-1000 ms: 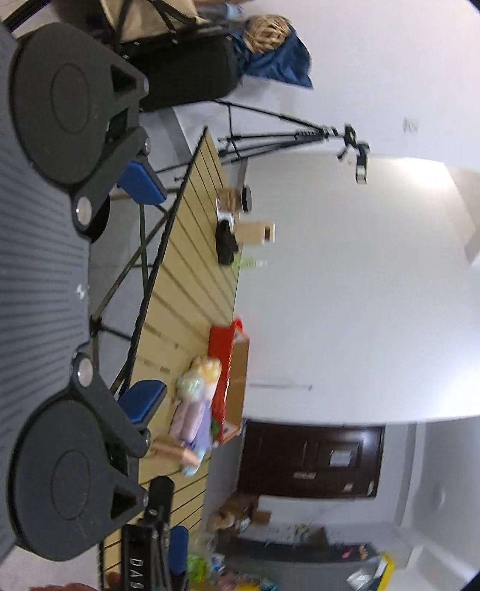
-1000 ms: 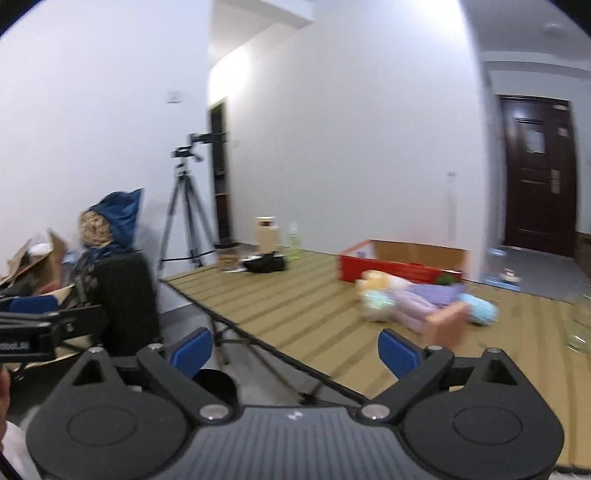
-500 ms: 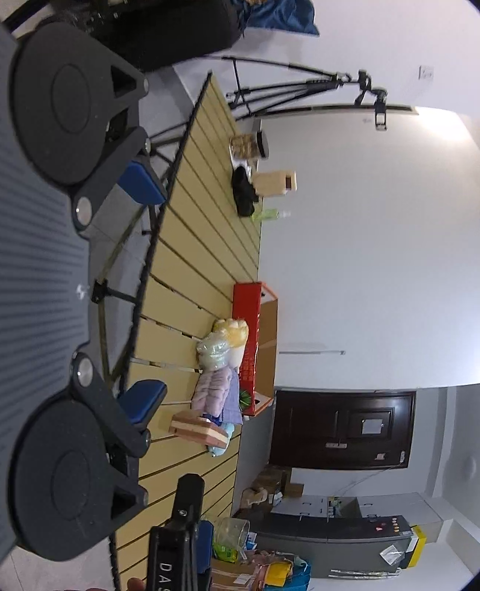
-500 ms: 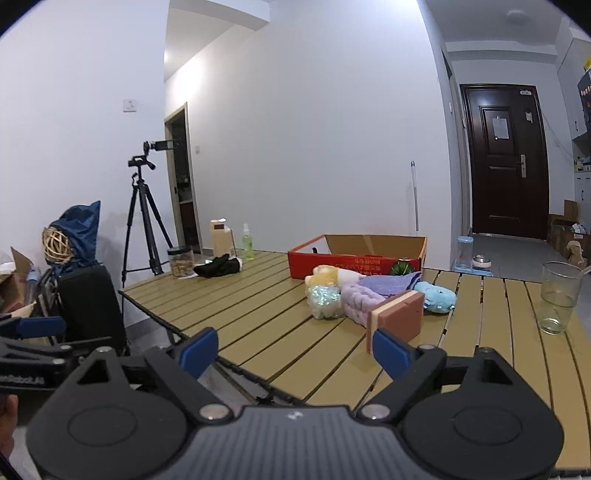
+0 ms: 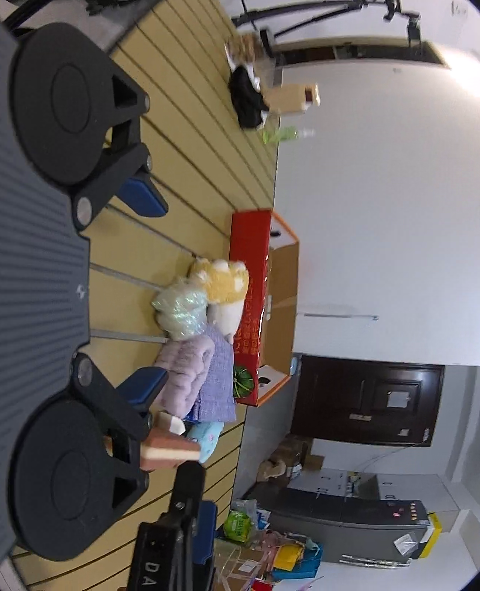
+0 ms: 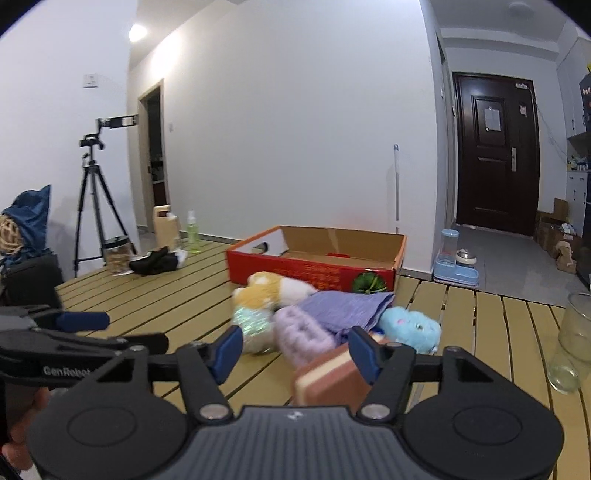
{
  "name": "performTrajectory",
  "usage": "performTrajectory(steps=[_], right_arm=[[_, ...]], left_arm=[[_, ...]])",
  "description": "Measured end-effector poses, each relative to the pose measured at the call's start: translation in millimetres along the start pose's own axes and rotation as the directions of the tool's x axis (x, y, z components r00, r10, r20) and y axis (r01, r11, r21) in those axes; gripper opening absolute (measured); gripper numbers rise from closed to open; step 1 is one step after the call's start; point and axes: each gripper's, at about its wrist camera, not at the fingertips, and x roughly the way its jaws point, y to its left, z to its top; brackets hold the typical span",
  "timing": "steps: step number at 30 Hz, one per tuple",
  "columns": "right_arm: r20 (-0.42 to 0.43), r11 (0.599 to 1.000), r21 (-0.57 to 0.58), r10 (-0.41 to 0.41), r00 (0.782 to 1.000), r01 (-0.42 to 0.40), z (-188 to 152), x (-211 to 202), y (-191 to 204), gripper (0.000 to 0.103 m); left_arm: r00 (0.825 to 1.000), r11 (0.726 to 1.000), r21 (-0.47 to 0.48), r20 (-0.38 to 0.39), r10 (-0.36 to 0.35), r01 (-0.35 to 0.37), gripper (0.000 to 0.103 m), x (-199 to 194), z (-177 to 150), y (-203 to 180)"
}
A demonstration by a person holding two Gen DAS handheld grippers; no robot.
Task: Collect trash
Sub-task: 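Move both grippers back toward the plastic bag on the table, then grasp the clear plastic bag with the left gripper while the right grasps a white paper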
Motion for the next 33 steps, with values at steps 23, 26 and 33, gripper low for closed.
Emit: performTrajectory(steps=[23, 26, 33], right_arm=[[-0.178, 0.991, 0.083, 0.119, 0.977, -0.106, 17.8, 131.5, -58.0, 0.028], [-0.211, 0.993, 0.050, 0.118, 0.970, -0.110, 19.4, 141.3, -43.0, 0.028], [-0.221, 0.999, -0.027, 0.016, 0.975, -0.023, 3.9, 108.0, -47.9, 0.033]], left_arm=[[0.997, 1.000, 0.006, -0.083, -0.009, 0.010, 0.072, 117.0, 20.2, -8.2], [0.995, 1.000, 0.014, -0.103, 0.000, 0.001, 0.072, 124.8, 16.7, -7.5], [0.991, 0.999, -0.010, -0.124, -0.042, 0.041, 0.058, 127.2, 6.0, 1.3]])
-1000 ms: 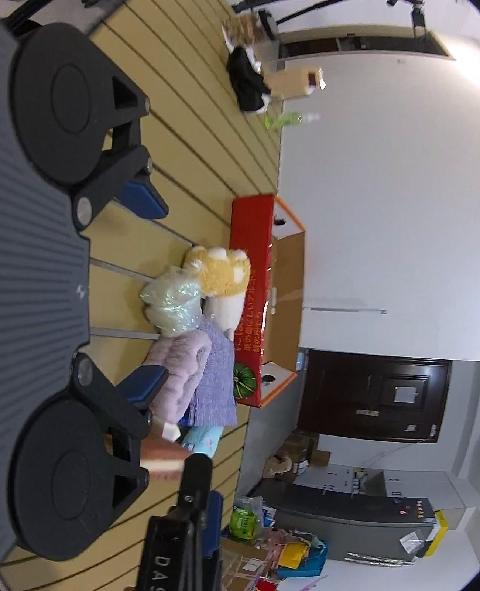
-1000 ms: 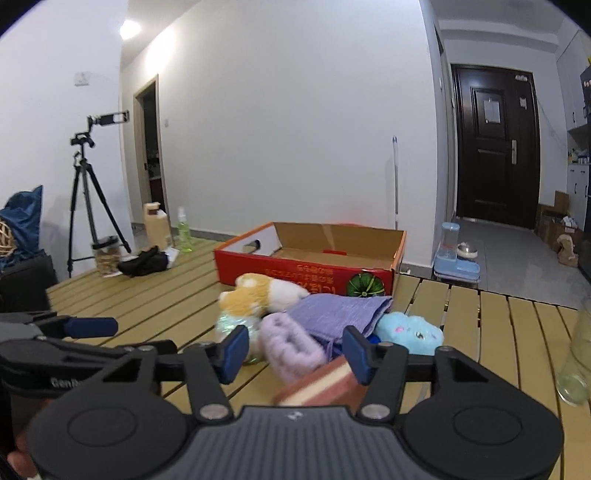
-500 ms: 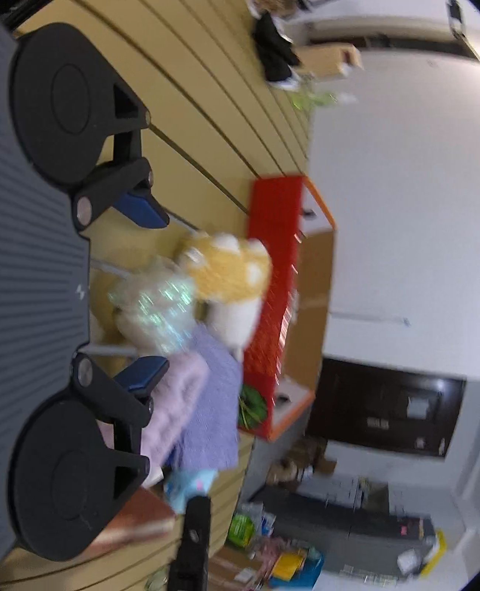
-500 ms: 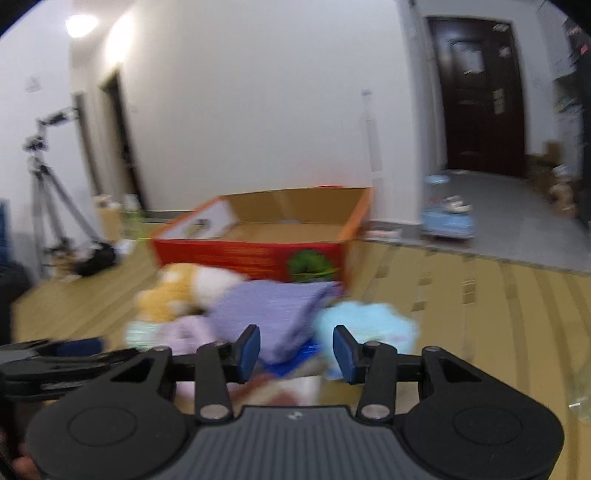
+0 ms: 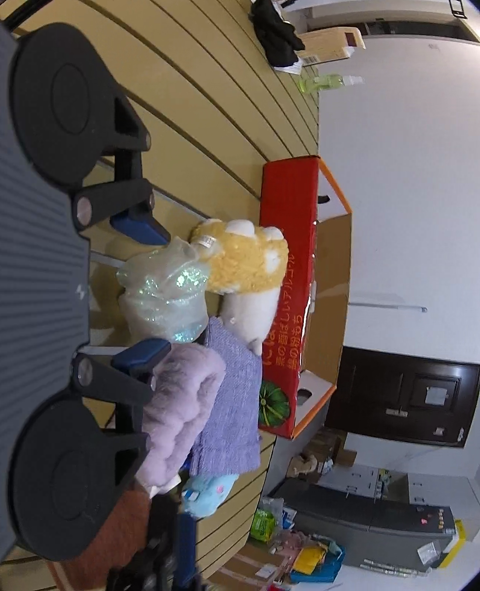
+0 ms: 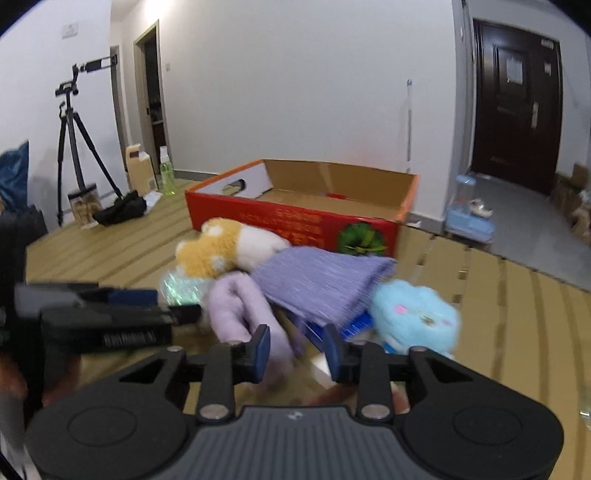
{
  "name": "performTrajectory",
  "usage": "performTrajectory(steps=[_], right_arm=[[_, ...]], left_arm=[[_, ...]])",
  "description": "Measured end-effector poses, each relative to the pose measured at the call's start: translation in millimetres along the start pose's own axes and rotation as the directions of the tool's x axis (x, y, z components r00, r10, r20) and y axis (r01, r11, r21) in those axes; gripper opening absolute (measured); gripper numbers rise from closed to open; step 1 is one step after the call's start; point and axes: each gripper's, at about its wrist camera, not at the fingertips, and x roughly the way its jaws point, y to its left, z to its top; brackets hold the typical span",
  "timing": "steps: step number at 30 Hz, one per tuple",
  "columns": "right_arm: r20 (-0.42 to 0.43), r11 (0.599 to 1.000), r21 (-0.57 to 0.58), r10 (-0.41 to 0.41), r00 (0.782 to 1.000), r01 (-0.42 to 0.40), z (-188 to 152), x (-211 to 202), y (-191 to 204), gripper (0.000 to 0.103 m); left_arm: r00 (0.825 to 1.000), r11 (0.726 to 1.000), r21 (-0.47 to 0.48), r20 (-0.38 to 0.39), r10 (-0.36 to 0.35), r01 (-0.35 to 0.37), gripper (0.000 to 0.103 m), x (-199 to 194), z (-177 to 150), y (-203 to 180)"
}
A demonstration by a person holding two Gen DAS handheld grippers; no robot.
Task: Collect trash
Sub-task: 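Grasp the clear plastic bag with the left gripper while the right grasps a white paper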
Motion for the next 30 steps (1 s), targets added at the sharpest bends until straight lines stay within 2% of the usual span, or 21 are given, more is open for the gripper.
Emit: performTrajectory(steps=[3, 5, 10, 14, 16, 17, 20, 25, 30], right_arm=[[-0.049, 1.000, 0.001, -0.007, 0.999, 0.007, -18.4, -14.6, -11.7, 0.033], [-0.043, 1.000, 0.012, -0.026, 0.999, 0.027, -24.8, -17.3, -18.4, 0.034], [-0.043, 0.999, 0.038, -0.017, 0.999, 0.019, -16.4, 5.3, -25.4, 0.034], [-0.107, 0.999, 0.013, -0.040, 0.993, 0.042, -12.4, 37.5, -22.9, 0.034], [-0.128, 0.998, 0.021, -0.051, 0.990, 0.054, -15.1, 47.4, -24.6, 0.036], [-0.118, 0.999, 0.033, -0.035, 0.992, 0.039, -15.8, 47.4, -26.0, 0.031], [-0.109, 0.998, 0.054, -0.023, 0.994, 0.029, -16.2, 43.3, -27.1, 0.028], [-0.051, 0.999, 0.024, -0.044, 0.998, 0.045, -6.1, 9.9, -8.7, 0.026], [0.034, 1.000, -0.014, 0.023, 0.999, -0.022, 1.2, -51.1, 40.0, 0.026]], left_arm=[[0.999, 1.000, 0.005, 0.029, -0.015, 0.015, 0.059, -8.2, -0.8, -2.0], [0.999, 1.000, 0.010, 0.031, -0.025, 0.024, 0.059, -8.5, -0.5, -5.0], [1.000, 1.000, 0.002, 0.008, 0.004, -0.004, 0.057, 3.2, 1.1, -5.6], [1.000, 1.000, -0.009, 0.003, -0.012, 0.012, 0.034, 8.2, 3.0, -3.8], [1.000, 1.000, -0.007, 0.007, -0.018, 0.018, 0.030, 7.4, 3.0, -3.8], [1.000, 1.000, -0.001, 0.009, -0.020, 0.020, 0.028, 6.1, 2.6, -4.1], [1.000, 1.000, 0.004, 0.008, -0.017, 0.017, 0.026, -2.8, 1.8, -3.8], [0.998, 1.000, 0.011, 0.063, -0.009, 0.008, 0.026, -59.6, -1.0, 5.6], [0.990, 0.999, 0.001, 0.137, 0.034, -0.034, 0.026, -157.6, -25.6, 33.5]])
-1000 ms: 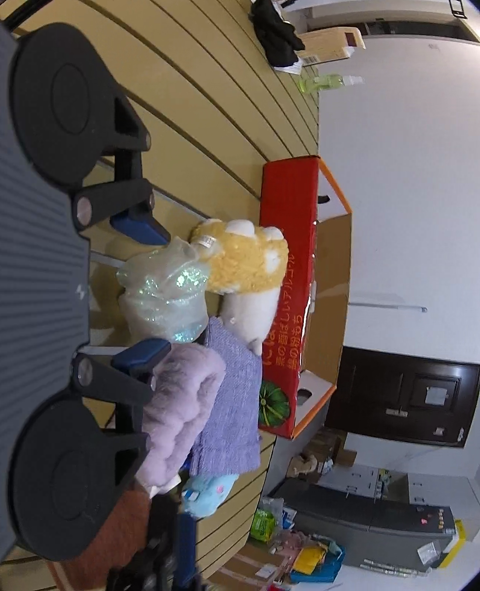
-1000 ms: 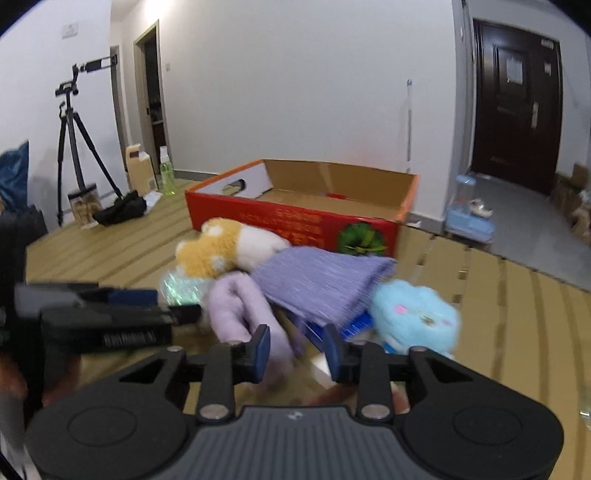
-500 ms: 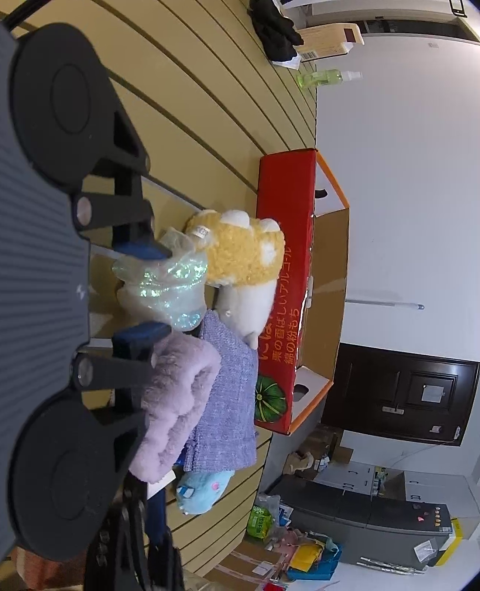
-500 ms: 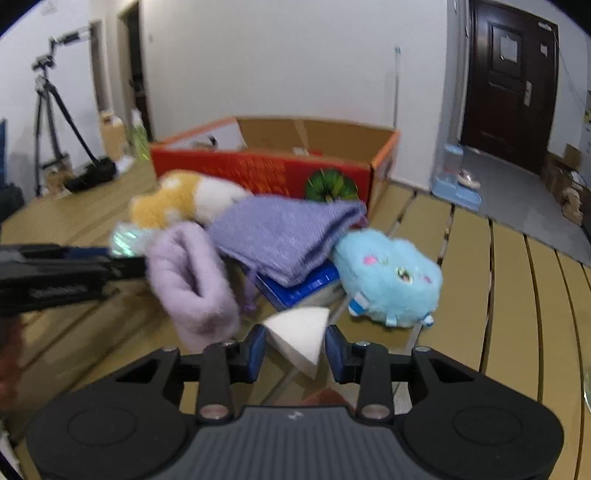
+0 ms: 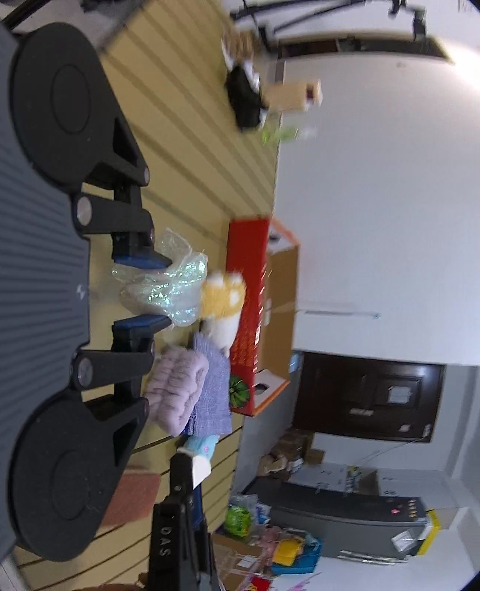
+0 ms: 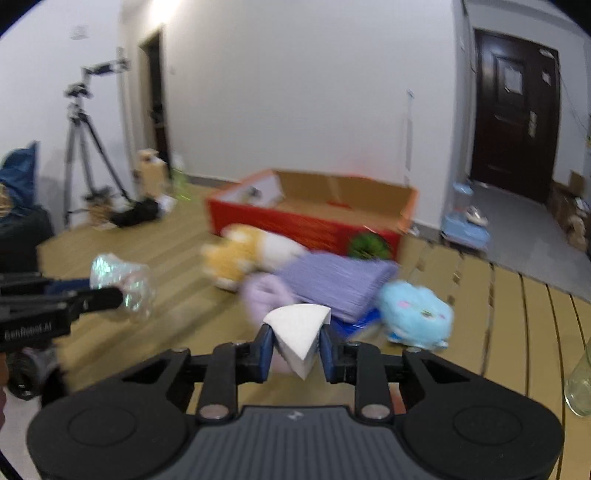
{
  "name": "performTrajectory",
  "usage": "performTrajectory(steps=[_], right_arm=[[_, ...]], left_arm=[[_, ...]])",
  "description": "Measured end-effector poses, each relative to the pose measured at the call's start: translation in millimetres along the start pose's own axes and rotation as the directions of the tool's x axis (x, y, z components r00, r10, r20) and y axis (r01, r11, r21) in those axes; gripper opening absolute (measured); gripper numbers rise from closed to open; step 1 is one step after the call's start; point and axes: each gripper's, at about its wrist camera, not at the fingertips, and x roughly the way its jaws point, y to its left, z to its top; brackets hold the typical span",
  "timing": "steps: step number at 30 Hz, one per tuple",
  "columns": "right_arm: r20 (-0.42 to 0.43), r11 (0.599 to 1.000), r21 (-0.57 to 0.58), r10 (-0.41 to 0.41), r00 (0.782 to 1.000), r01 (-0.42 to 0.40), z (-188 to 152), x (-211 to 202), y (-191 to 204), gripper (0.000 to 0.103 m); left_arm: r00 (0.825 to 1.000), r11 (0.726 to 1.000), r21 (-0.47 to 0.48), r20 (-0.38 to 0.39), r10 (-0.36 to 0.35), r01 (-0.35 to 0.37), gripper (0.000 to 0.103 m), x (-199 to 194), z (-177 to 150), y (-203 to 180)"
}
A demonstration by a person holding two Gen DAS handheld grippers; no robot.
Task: Collect trash
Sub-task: 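Grasp the clear plastic bag with the left gripper while the right grasps a white paper, then carry the bag and paper over the black bin and open both grippers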
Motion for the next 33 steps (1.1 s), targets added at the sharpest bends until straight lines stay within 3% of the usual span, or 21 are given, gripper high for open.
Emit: performTrajectory(steps=[3, 7, 11, 15, 18, 21, 25, 33], right_arm=[[0.032, 0.995, -0.033, 0.098, 0.995, -0.097, 2.7, -29.6, 51.7, 0.026], [0.037, 0.969, -0.080, 0.239, 0.970, -0.235, 0.4, -51.4, 126.5, 0.026], [-0.001, 0.923, -0.104, 0.371, 0.929, -0.369, -13.8, -59.2, 201.5, 0.026], [-0.074, 0.878, -0.126, 0.457, 0.886, -0.463, -35.1, -55.6, 267.1, 0.026], [-0.126, 0.863, -0.145, 0.469, 0.874, -0.484, -47.3, -44.9, 302.4, 0.026], [-0.181, 0.859, -0.149, 0.462, 0.868, -0.489, -50.0, -20.4, 326.3, 0.027], [-0.249, 0.867, -0.162, 0.426, 0.870, -0.471, -51.1, 28.3, 349.0, 0.028], [-0.359, 0.877, -0.242, 0.315, 0.879, -0.414, -74.8, 150.6, 406.5, 0.030]], left_arm=[[0.998, 0.998, 0.000, 0.042, 0.056, -0.056, 0.026, -64.4, -10.7, 27.8], [0.983, 0.984, -0.046, 0.053, 0.175, -0.173, 0.026, -142.1, -32.6, 75.3], [0.959, 0.951, -0.126, 0.009, 0.284, -0.281, 0.026, -199.6, -67.7, 125.5], [0.935, 0.910, -0.213, -0.086, 0.344, -0.355, 0.026, -219.6, -100.5, 172.1], [0.928, 0.896, -0.243, -0.127, 0.349, -0.370, 0.026, -215.6, -111.8, 195.7], [0.933, 0.891, -0.281, -0.165, 0.321, -0.357, 0.026, -199.4, -113.5, 220.4], [0.930, 0.896, -0.293, -0.257, 0.263, -0.334, 0.027, -150.5, -115.3, 259.1], [0.873, 0.897, -0.289, -0.452, 0.181, -0.336, 0.028, -25.6, -137.8, 323.9]])
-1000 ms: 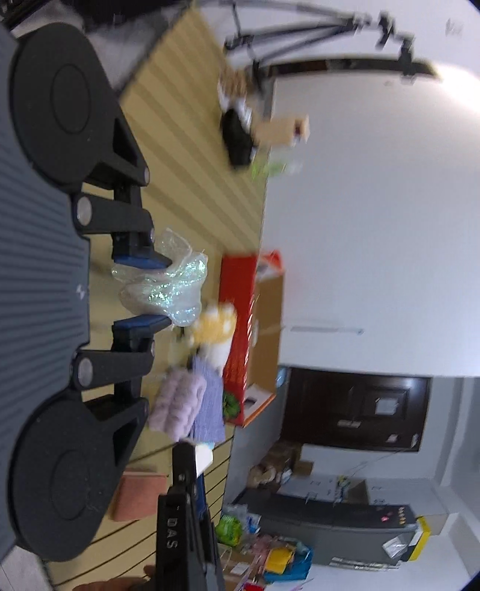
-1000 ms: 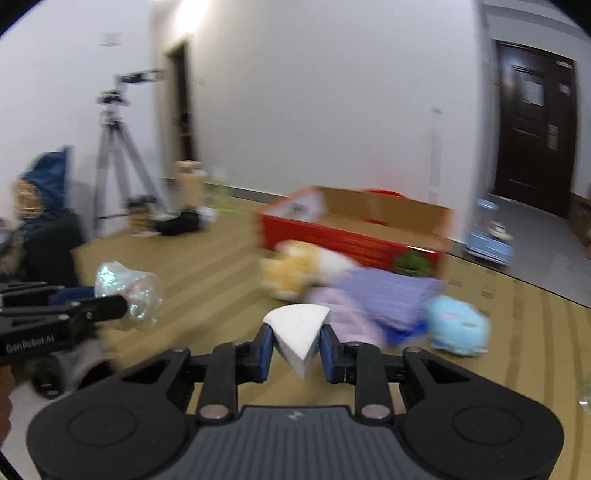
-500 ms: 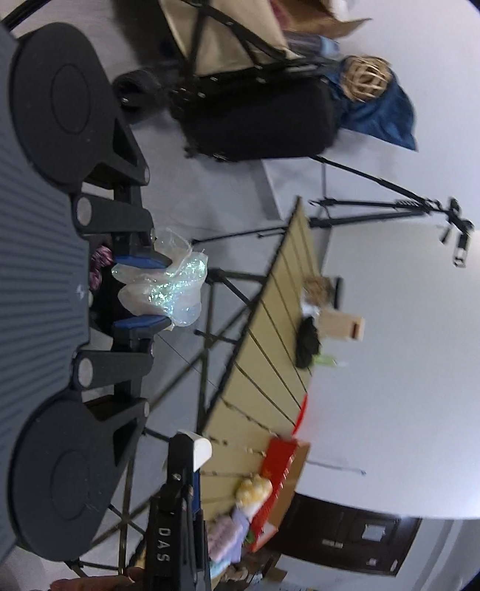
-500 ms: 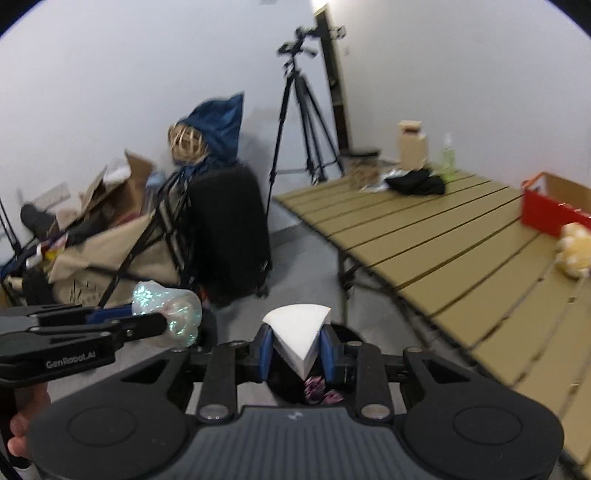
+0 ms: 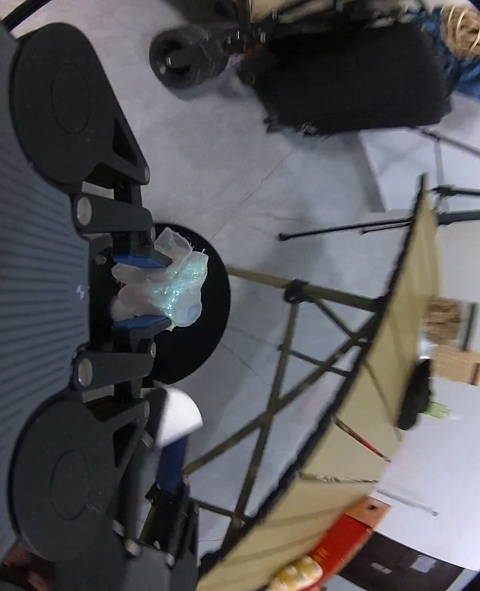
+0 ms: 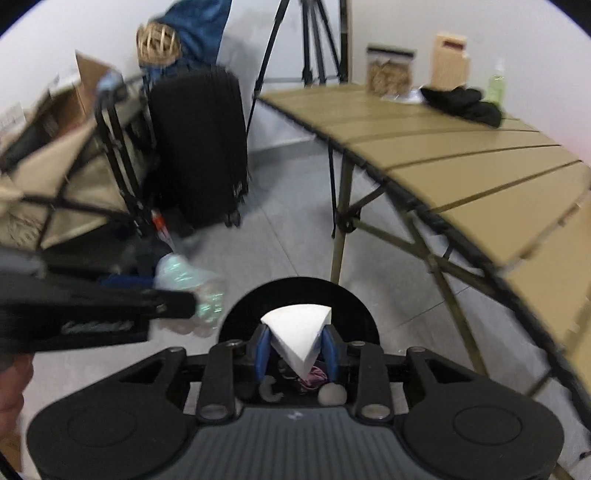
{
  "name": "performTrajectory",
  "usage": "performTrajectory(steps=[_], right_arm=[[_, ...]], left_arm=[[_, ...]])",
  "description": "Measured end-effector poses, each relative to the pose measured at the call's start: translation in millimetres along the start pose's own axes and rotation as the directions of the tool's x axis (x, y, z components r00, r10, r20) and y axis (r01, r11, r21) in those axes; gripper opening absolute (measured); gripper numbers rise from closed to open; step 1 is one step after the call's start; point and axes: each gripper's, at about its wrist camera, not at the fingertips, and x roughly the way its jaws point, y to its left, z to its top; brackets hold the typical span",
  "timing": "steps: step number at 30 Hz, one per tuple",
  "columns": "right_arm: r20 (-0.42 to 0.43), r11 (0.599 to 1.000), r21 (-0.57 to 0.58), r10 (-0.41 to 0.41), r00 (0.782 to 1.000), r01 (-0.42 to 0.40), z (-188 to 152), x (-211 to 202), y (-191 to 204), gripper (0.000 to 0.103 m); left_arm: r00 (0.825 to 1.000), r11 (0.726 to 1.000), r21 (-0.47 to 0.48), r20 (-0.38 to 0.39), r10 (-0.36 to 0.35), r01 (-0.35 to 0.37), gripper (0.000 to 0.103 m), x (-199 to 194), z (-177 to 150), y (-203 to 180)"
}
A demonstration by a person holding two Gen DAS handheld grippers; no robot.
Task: Collect trash
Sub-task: 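Carry the bag and paper over the black bin and open both grippers, then move both grippers back toward the red sponge block on the table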
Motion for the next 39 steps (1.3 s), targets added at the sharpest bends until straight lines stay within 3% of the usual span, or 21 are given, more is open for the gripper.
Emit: performTrajectory(steps=[3, 5, 6, 9, 13, 22, 29, 34, 39], right_arm=[[-0.061, 1.000, -0.009, -0.026, 0.998, 0.025, 2.8, 48.3, -2.9, 0.032], [-0.074, 0.999, -0.012, -0.040, 0.996, 0.039, 2.8, 68.9, -7.0, 0.040], [-0.083, 0.999, -0.017, -0.049, 0.995, 0.048, 2.7, 77.7, -9.2, 0.048], [-0.100, 0.997, -0.044, -0.060, 0.993, 0.056, 1.4, 99.6, -11.6, 0.055], [-0.120, 0.997, -0.051, -0.064, 0.991, 0.058, -1.6, 120.0, -15.1, 0.056], [-0.179, 0.998, -0.051, -0.038, 0.983, 0.029, -11.5, 134.9, -10.6, 0.056], [-0.132, 0.999, -0.040, -0.039, 0.990, 0.034, -3.8, 100.0, -9.4, 0.056], [-0.047, 0.999, -0.028, -0.034, 0.998, 0.033, -3.2, 37.2, -1.4, 0.056], [0.078, 0.999, -0.044, -0.025, 0.997, 0.029, -8.0, -52.5, 12.8, 0.062]], left_arm=[[0.998, 1.000, -0.005, -0.052, 0.022, -0.023, 0.032, 44.9, 7.1, 9.2], [0.997, 0.999, -0.024, -0.071, 0.033, -0.034, 0.056, 69.1, 9.6, 14.6], [0.996, 0.999, -0.026, -0.078, 0.031, -0.033, 0.057, 79.7, 9.7, 17.8], [0.994, 0.999, -0.028, -0.106, 0.026, -0.029, 0.059, 103.0, 10.6, 23.3], [0.992, 0.998, -0.042, -0.123, 0.037, -0.043, 0.069, 116.4, 4.2, 31.0], [0.986, 0.996, -0.050, -0.155, 0.067, -0.076, 0.069, 119.6, -3.1, 38.5], [0.990, 0.993, -0.018, -0.083, 0.116, -0.118, 0.073, 76.0, 0.3, 27.4], [0.991, 0.991, 0.013, 0.029, 0.130, -0.131, 0.077, 1.8, -9.2, 4.4], [0.975, 0.991, 0.007, 0.181, 0.130, -0.133, 0.082, -93.5, -31.0, -24.6]])
